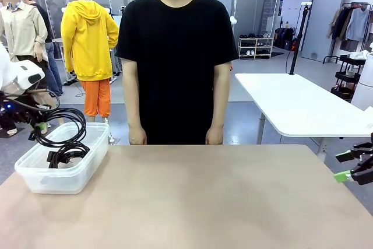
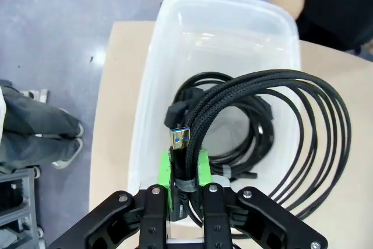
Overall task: Organize and store the cables.
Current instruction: Place the USB Extension Cable into the Organizing box.
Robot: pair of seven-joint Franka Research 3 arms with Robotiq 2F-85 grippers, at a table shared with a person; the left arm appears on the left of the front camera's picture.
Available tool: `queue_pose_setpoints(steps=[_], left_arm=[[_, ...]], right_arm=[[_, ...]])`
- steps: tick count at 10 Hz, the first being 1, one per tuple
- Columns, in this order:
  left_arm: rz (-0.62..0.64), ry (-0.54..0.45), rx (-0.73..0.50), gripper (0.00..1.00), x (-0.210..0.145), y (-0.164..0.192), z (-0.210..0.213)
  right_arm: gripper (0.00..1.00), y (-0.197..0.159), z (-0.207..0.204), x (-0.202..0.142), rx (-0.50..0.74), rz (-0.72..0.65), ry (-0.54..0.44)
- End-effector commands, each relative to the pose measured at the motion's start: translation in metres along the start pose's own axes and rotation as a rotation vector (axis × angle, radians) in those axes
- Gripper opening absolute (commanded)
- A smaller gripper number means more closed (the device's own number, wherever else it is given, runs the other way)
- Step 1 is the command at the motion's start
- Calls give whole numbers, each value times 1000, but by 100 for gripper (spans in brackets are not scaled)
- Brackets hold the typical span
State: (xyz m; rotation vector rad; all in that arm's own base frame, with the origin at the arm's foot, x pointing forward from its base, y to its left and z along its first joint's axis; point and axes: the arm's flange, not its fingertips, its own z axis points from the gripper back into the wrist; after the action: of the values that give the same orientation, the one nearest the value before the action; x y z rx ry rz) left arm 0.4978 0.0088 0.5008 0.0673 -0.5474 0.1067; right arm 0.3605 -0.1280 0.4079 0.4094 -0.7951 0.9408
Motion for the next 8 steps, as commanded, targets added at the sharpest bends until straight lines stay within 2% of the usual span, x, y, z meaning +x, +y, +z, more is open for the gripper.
queue_pose_setpoints(steps=[1, 4, 8], left_arm=[[43, -33, 27, 20, 6, 4, -25], [87, 4, 76, 20, 4, 7, -70], [66, 65, 31, 20, -7, -8, -101]], right_arm=[[100, -1, 0, 3, 3, -19, -10], [100, -1, 0, 3, 3, -19, -10], [100, -1, 0, 3, 3, -19, -10]])
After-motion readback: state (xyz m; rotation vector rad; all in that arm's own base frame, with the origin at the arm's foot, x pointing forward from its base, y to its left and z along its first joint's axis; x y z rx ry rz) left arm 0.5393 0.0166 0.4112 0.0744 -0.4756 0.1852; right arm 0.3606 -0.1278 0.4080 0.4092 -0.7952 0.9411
